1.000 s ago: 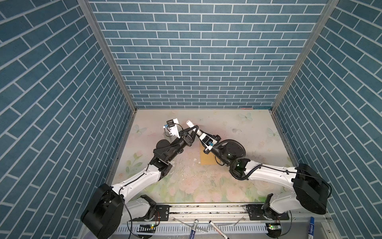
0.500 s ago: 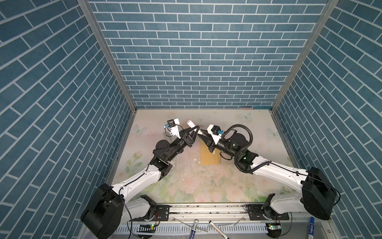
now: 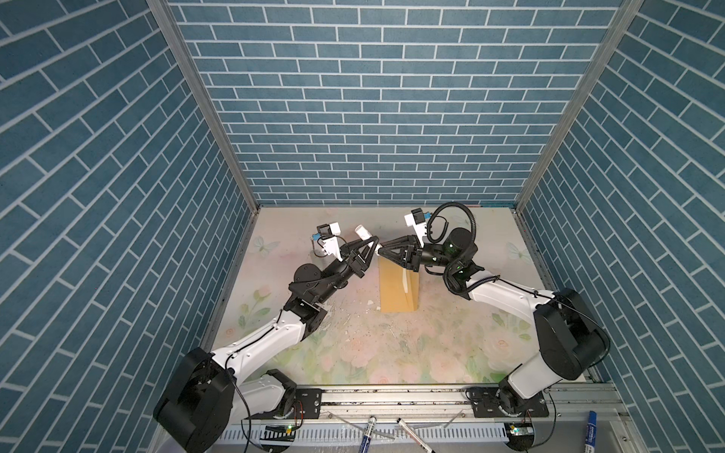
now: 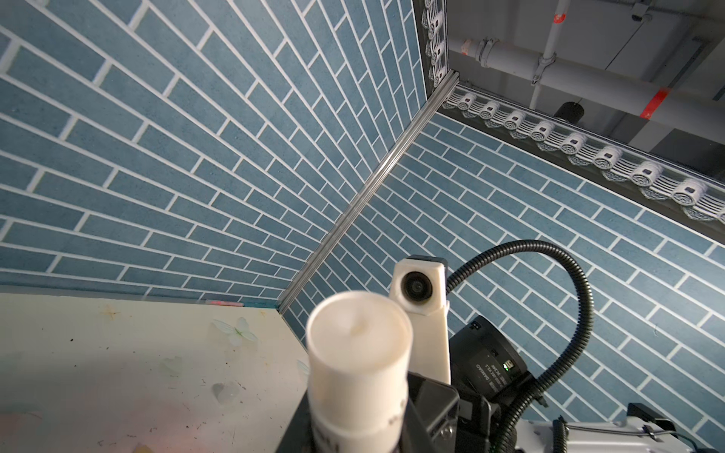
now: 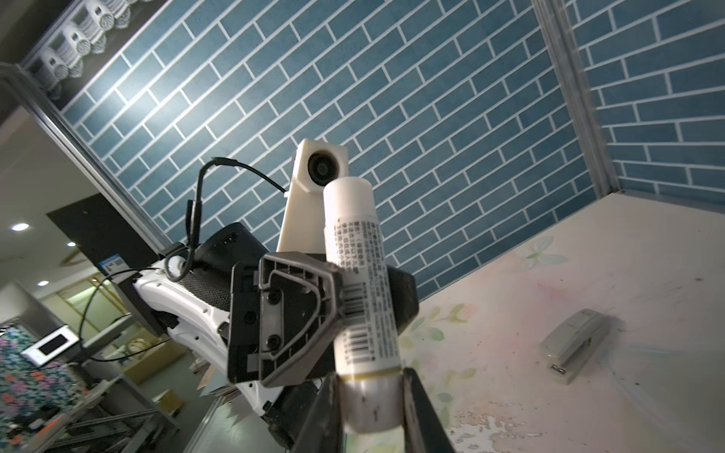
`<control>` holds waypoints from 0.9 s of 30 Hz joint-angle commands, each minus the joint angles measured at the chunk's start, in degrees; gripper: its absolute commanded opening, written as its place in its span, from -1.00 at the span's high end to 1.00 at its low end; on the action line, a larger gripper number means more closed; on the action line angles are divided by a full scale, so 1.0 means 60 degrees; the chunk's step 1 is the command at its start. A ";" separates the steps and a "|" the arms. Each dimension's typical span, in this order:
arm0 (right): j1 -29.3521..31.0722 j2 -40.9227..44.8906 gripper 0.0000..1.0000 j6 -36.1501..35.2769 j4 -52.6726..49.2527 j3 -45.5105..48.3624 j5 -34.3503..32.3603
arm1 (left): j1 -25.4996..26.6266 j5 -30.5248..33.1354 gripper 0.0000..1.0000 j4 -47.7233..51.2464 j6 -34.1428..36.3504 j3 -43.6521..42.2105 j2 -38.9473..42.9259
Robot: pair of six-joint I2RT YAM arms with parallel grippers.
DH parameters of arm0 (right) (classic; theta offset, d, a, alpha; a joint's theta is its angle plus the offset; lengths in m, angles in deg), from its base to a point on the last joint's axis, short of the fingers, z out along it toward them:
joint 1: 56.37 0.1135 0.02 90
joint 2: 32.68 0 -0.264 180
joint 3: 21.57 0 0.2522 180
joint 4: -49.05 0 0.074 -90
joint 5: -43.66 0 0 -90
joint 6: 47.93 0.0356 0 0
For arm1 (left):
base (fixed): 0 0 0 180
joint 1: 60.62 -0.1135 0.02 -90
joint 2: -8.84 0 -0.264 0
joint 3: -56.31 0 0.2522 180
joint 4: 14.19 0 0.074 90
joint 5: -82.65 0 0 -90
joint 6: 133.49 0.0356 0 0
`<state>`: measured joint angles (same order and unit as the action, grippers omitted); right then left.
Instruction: Place the letter into the envelope and seal it
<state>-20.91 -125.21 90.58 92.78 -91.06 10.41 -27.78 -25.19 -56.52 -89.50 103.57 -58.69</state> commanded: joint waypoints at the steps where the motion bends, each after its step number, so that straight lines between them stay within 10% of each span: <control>1: -0.0447 -0.0257 1.00 0.2594 0.1584 -0.0778 -0.0458 | 0.0078 -0.0732 1.00 -0.0336 0.0470 -0.0016 -0.0039; 9: -0.0446 -0.0199 0.64 0.1925 0.1212 -0.0685 -0.0641 | 0.0078 -0.0448 1.00 -0.0352 0.0105 0.0009 -0.0113; 15: -0.0182 0.1449 0.09 -0.2097 -0.0554 0.0637 -0.2661 | 0.0064 0.0135 1.00 0.0128 -0.0272 0.0028 -0.0024; 22: 0.1246 0.3334 -0.02 -0.7860 -0.2491 0.1824 -0.6475 | 0.0020 0.0301 1.00 0.0281 -0.0481 0.0042 -0.0002; 27: 0.2148 0.3434 -0.03 -0.9847 -0.2610 0.2022 -0.8099 | 0.0019 0.0316 1.00 0.0296 -0.0495 0.0075 0.0004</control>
<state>-9.48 -104.60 45.78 79.47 -80.54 -28.12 -27.61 -23.53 -54.07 -92.37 103.57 -59.28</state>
